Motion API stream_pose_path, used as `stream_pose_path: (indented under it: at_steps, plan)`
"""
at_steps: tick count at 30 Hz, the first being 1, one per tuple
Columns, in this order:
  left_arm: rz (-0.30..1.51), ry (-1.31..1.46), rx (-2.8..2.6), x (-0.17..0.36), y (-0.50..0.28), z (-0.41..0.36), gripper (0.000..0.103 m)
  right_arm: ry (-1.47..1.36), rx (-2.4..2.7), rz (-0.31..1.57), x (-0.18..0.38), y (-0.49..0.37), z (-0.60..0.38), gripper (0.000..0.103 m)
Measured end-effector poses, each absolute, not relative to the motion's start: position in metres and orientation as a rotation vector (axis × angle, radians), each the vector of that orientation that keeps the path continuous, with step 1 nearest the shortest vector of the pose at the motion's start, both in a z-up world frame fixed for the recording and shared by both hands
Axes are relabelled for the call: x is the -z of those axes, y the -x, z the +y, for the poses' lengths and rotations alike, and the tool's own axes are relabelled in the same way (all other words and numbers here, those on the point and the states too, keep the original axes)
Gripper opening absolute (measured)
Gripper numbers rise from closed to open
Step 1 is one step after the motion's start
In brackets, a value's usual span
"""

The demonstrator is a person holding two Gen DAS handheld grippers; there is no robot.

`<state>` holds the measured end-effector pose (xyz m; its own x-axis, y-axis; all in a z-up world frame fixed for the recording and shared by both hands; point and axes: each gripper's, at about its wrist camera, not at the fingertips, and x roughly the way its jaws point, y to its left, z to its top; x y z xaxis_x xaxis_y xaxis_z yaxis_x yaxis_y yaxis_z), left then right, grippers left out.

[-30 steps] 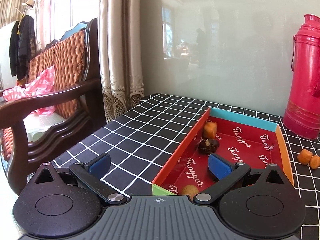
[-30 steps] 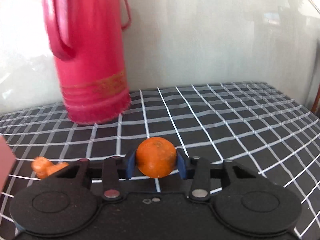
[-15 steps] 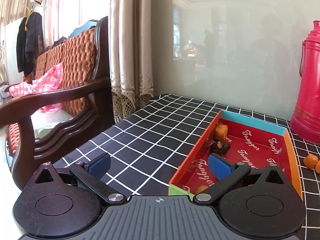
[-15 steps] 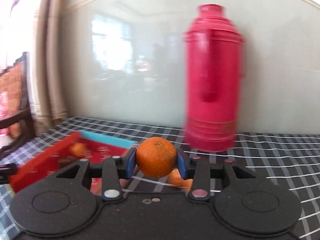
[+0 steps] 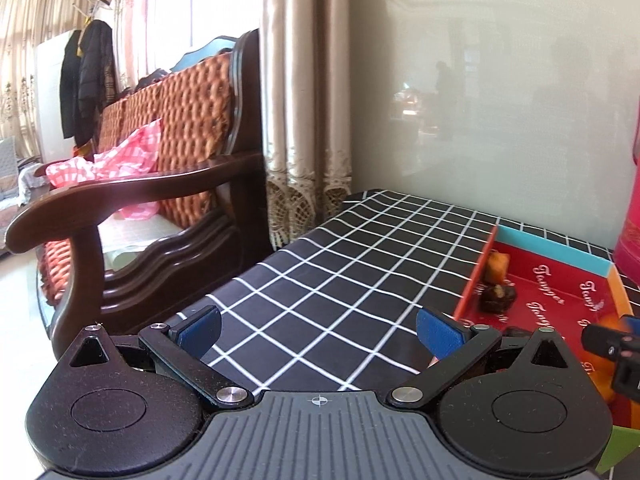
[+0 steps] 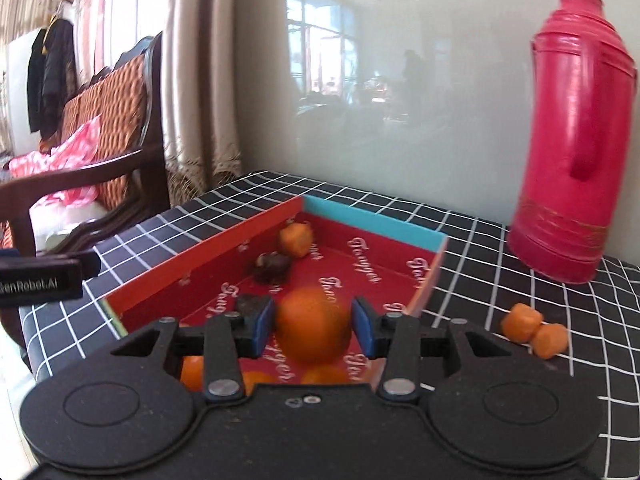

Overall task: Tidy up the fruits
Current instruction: 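Carry the orange with the right tool into the box and release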

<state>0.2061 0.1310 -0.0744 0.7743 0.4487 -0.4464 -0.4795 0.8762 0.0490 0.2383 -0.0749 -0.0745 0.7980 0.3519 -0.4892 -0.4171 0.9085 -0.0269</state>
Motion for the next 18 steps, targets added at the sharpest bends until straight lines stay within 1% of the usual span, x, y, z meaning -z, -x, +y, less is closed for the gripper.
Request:
stream_pose_path:
  at_steps: [1, 3, 8, 10, 13, 15, 18]
  plan:
    - [0.466, 0.073, -0.507, 0.074, -0.206, 0.134, 0.103, 0.141, -0.41, 0.492, 0.074, -0.237, -0.072, 0.048]
    - [0.465, 0.08, -0.511, 0.074, -0.205, 0.137, 0.103, 0.137, -0.399, 0.471, 0.072, -0.234, -0.074, 0.061]
    - [0.457, 0.097, -0.496, 0.073, -0.206, 0.135, 0.103, 0.097, -0.33, 0.406, 0.06, -0.228, -0.096, 0.062]
    - [0.454, 0.098, -0.479, 0.072, -0.209, 0.13, 0.103, 0.076, -0.28, 0.382, 0.056, -0.224, -0.111, 0.072]
    - [0.452, 0.096, -0.448, 0.072, -0.212, 0.118, 0.103, 0.069, -0.181, 0.339, 0.05, -0.219, -0.133, 0.075]
    - [0.451, 0.089, -0.425, 0.071, -0.215, 0.107, 0.103, 0.081, -0.077, 0.314, 0.047, -0.215, -0.149, 0.082]
    - [0.451, 0.076, -0.392, 0.071, -0.22, 0.09, 0.103, 0.079, 0.046, 0.294, 0.046, -0.211, -0.173, 0.085]
